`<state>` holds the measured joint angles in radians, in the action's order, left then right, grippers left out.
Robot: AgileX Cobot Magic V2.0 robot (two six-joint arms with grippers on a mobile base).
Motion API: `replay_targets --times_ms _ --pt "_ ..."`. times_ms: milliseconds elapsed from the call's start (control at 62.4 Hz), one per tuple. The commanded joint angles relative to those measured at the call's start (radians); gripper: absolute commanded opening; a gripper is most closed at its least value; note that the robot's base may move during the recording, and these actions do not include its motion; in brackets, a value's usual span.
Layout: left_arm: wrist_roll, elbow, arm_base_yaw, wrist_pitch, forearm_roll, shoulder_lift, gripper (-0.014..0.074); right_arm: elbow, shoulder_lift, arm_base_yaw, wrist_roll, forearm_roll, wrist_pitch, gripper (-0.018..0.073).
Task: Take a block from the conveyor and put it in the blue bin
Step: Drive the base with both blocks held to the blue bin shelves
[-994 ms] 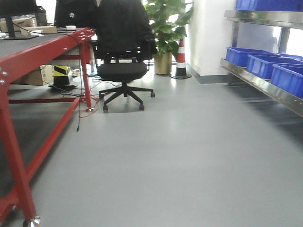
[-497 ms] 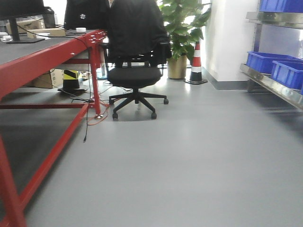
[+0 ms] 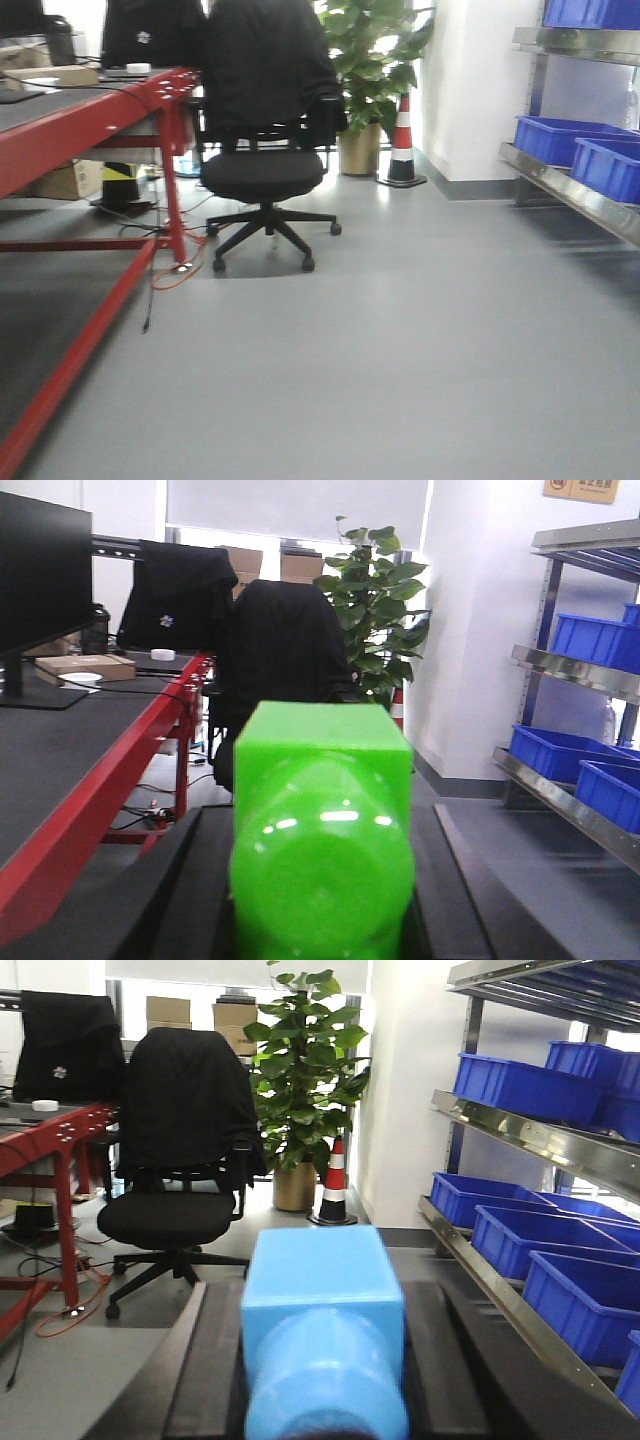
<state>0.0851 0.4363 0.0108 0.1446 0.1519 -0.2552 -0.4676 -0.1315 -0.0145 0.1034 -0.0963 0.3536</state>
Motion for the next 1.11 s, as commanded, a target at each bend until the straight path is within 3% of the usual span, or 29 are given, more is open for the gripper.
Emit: replay_targets --times_ms 0,1090 --pt "0.003 0.003 0.007 -0.020 0.008 0.003 -0.0111 0.003 0.004 0.001 0.004 0.002 -0.026 -0.0162" --pt "0.003 0.003 0.007 -0.020 0.008 0.003 -0.0111 0.003 0.004 0.001 0.004 0.002 -0.026 -0.0162"
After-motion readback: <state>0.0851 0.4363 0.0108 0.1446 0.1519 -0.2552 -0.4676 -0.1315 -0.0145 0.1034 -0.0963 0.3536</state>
